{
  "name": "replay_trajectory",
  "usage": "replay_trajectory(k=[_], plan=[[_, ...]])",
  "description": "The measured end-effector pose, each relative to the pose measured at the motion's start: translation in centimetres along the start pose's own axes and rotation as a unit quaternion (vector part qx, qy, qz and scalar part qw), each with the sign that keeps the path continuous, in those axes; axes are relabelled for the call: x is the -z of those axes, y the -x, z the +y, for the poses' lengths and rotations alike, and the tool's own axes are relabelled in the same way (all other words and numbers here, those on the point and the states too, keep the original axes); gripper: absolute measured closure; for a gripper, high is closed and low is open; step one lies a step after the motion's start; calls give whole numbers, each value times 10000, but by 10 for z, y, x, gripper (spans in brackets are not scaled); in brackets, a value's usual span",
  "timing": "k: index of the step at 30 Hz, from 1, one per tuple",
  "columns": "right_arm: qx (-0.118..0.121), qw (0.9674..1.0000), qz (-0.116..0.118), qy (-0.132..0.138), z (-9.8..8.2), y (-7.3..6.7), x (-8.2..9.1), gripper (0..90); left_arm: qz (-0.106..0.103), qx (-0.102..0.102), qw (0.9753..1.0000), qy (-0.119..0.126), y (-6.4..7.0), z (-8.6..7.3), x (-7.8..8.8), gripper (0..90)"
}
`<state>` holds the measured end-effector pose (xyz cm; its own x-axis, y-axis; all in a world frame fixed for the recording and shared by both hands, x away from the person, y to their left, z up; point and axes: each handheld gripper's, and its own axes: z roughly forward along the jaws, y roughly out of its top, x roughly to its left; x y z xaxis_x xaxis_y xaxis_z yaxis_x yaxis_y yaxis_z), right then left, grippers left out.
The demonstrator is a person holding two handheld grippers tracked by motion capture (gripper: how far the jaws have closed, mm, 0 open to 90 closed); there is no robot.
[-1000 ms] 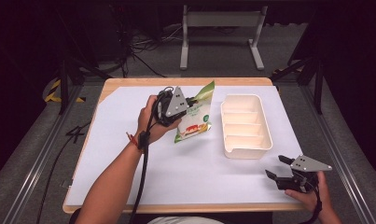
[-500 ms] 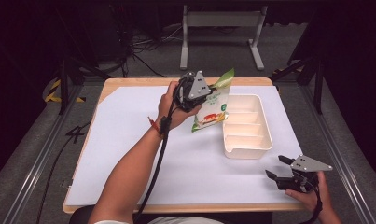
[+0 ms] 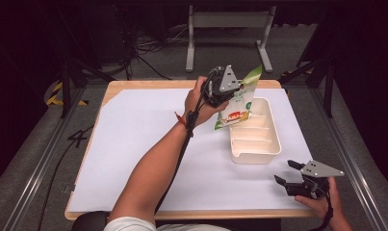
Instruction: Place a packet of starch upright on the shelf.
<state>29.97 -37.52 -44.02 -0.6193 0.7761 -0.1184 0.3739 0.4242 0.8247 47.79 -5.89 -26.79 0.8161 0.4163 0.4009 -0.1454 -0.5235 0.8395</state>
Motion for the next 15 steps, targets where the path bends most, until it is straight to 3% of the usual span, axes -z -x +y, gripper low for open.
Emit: replay_trajectory(k=[5,15], plan=[[-30,10000,-36,37,0,1,1,235,-141,89,9999,24,4,2,-22,894],[-37,10000,-40,27,-1,1,2,235,-229,49,9996,134,3,8,-42,893]])
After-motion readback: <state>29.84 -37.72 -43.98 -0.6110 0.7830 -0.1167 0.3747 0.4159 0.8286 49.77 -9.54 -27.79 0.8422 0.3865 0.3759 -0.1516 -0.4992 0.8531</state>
